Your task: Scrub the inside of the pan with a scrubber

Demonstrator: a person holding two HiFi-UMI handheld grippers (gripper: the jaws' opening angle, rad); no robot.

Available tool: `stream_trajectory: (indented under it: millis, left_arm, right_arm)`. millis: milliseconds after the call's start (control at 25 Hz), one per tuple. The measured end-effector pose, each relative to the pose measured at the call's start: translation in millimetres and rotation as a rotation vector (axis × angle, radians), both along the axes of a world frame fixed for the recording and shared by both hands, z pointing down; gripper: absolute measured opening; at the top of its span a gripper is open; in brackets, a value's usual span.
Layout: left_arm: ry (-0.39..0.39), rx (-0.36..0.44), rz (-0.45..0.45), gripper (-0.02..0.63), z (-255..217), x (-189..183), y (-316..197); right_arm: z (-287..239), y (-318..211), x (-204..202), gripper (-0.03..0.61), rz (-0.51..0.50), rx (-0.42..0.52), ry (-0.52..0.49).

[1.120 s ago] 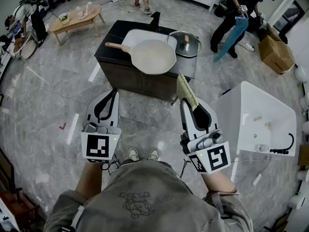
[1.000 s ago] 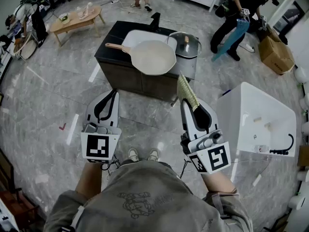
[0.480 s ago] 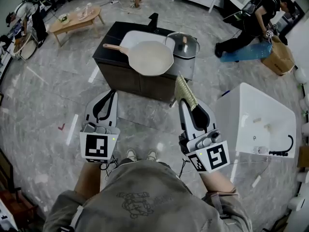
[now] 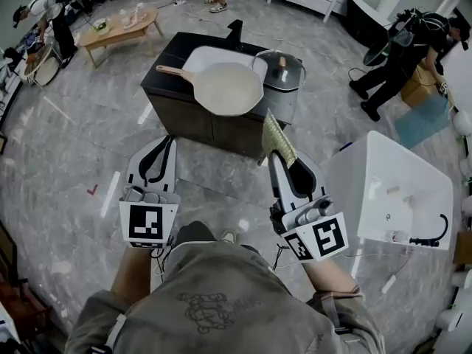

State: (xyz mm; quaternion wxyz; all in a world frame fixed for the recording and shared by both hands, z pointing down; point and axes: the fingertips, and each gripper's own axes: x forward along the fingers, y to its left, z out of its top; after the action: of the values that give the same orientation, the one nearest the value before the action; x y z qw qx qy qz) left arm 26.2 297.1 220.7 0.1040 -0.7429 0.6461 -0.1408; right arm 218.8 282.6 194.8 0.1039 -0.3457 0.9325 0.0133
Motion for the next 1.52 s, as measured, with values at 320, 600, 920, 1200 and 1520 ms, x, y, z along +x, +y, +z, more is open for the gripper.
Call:
stream_trajectory:
  millis: [320,600,920,1200,1520]
  left_arm:
    - [-0.030,0.014,-0.024,0.023,2.1,-7.5,-3.1]
    - [-0.038,0.017,-0.011,0.023,9.5,-19.9,-26.3]
    - [-0.028,0.000,-0.005,0.023,19.4,-53.1,-78.8]
    - [-0.018,-0.035,0.011,0.023,30.3,-89.6,-134.9]
    - [-0.041,-0.071,0.045,0.023,27.7,-130.9,-201.6]
  right_arm:
    - [5.8,-11.6,-1.2,0.078,-0.011,0.001,-0.009]
    - [11.1,-33.8,-17.1,0.079,-0.002,0.002,0.000]
    - [19.9,-84.6,-48.5,0.078,0.013,-0.014,0.010]
    - [29.0,-140.4,-85.0,0.078,0.030,-0.045,0.029]
    - [25.2,-201.2,-124.5,0.078,0.073,-0.071,0.046]
